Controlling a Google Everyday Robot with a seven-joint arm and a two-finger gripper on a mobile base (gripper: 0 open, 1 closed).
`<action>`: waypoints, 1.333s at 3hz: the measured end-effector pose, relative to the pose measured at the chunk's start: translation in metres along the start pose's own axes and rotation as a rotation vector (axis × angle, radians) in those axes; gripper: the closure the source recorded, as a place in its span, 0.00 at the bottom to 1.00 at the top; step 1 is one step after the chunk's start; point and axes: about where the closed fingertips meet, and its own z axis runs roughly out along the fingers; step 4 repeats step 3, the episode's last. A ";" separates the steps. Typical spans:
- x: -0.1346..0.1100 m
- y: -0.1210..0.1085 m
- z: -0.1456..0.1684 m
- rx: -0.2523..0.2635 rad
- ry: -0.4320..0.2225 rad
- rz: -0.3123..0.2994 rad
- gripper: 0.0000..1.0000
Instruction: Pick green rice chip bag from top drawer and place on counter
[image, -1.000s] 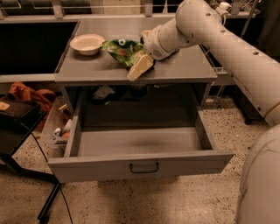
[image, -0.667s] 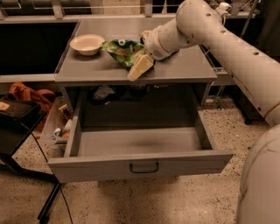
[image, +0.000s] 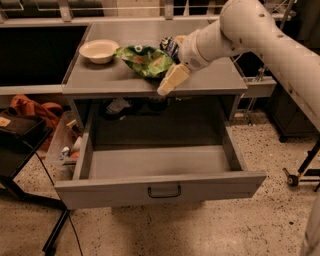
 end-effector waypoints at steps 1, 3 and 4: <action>0.010 -0.001 -0.045 0.024 0.050 0.018 0.00; 0.021 0.000 -0.084 0.045 0.094 0.045 0.00; 0.021 0.000 -0.084 0.045 0.094 0.045 0.00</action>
Offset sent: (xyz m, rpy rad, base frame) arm -0.0598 -0.1144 0.0604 -0.0867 0.0336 -0.1632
